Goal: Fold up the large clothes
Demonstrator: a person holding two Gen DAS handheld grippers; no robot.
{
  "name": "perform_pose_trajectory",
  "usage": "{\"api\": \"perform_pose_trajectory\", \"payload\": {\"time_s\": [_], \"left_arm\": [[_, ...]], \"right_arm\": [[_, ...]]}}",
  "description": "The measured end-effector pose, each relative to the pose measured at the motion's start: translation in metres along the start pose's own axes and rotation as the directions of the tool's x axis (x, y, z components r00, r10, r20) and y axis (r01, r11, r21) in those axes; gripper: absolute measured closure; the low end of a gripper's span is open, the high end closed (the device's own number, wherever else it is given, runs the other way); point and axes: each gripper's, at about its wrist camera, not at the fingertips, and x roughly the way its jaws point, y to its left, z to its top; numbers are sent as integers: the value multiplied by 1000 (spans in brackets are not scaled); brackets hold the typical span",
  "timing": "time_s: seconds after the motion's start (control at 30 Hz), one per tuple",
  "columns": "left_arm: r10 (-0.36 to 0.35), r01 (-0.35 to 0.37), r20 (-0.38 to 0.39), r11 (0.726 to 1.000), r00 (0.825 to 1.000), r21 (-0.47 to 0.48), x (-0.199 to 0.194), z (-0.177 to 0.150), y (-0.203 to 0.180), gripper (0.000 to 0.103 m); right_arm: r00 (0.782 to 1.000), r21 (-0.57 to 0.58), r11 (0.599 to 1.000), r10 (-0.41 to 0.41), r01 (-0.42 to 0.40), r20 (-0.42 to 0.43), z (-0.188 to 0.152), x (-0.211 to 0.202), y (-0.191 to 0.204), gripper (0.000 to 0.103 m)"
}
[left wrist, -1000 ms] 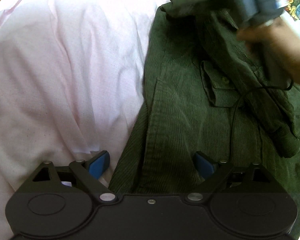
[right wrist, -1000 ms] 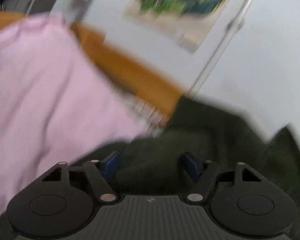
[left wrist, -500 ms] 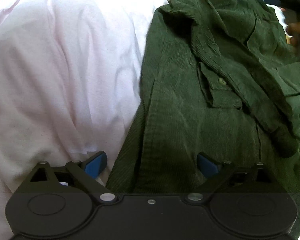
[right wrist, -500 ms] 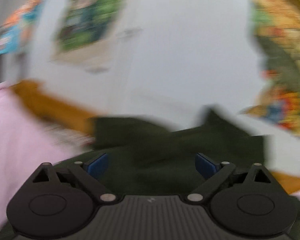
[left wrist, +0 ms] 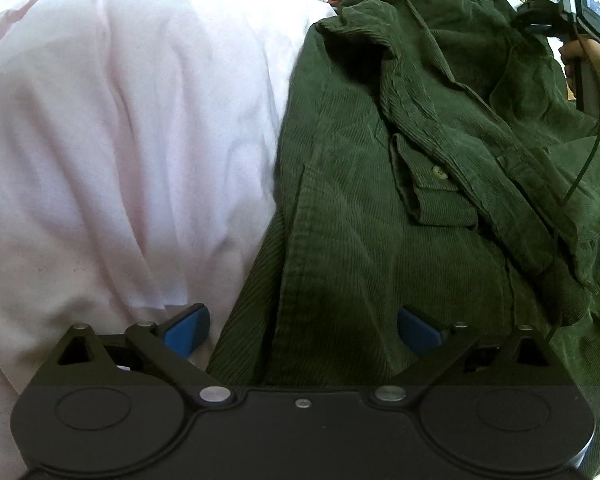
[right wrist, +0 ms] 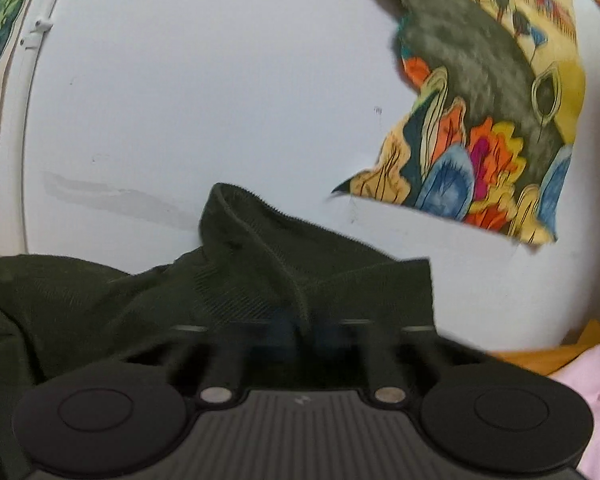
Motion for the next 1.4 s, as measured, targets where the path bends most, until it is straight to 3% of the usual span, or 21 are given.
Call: {"api": "perform_pose_trajectory", "payload": {"time_s": [0.2,0.4,0.5,0.7,0.73,0.83,0.87,0.9,0.97,1.03,1.07,1.13,1.2,1.23,1.27,1.3,1.33,1.4], "left_arm": [[-17,18,4,999,1000,-37,-3,2,4,4],[-17,18,16,998,1000,-55,-7,3,3,6],[-11,14,36,998,999,-59,-12,4,2,6],[-16,20,68,998,998,-64,-29,4,5,6],[-15,19,71,998,997,-62,-30,4,5,6],[-12,16,73,998,997,-63,-30,6,6,6],[-12,16,69,998,998,-65,-29,6,7,6],[-12,16,64,998,998,-68,-28,6,8,6],[-10,14,57,997,998,-70,-27,4,8,6],[-8,12,55,998,998,-69,-25,5,8,6],[-6,10,55,998,998,-65,-26,4,7,6],[-2,6,57,998,998,-58,-25,4,5,6],[2,1,60,999,998,-53,-25,5,5,6],[3,0,59,999,998,-53,-24,5,4,6],[4,-1,58,998,998,-56,-24,5,4,6],[4,-1,57,998,998,-61,-24,5,5,6],[4,-1,56,998,998,-65,-25,5,5,6],[3,1,54,997,999,-73,-25,6,6,6]], "right_arm": [[991,-77,995,73,-64,113,-18,-86,11,99],[973,-262,965,80,-21,216,-90,-193,42,99],[977,-295,955,84,-23,196,-139,-216,56,99],[990,-344,934,127,-100,54,-213,-254,67,95],[990,-332,937,134,-110,50,-216,-262,62,91],[989,-263,959,129,-107,68,-208,-290,40,64],[989,-219,970,128,-107,81,-201,-297,31,62],[989,-160,982,116,-100,94,-191,-301,22,61],[992,-58,995,82,-77,97,-171,-293,5,41],[996,126,988,81,-85,33,-157,-271,-14,26],[995,223,970,101,-95,-14,-156,-257,-23,25],[982,383,920,143,-86,-121,-164,-224,-38,25],[952,519,852,213,-71,-219,-181,-197,-49,34],[934,600,796,267,-75,-237,-192,-187,-57,59],[929,641,765,281,-66,-239,-198,-186,-61,82],[934,649,759,271,-59,-232,-202,-189,-64,82],[945,616,784,252,-73,-209,-202,-195,-64,88],[967,508,859,185,-72,-176,-196,-211,-62,89]]}}
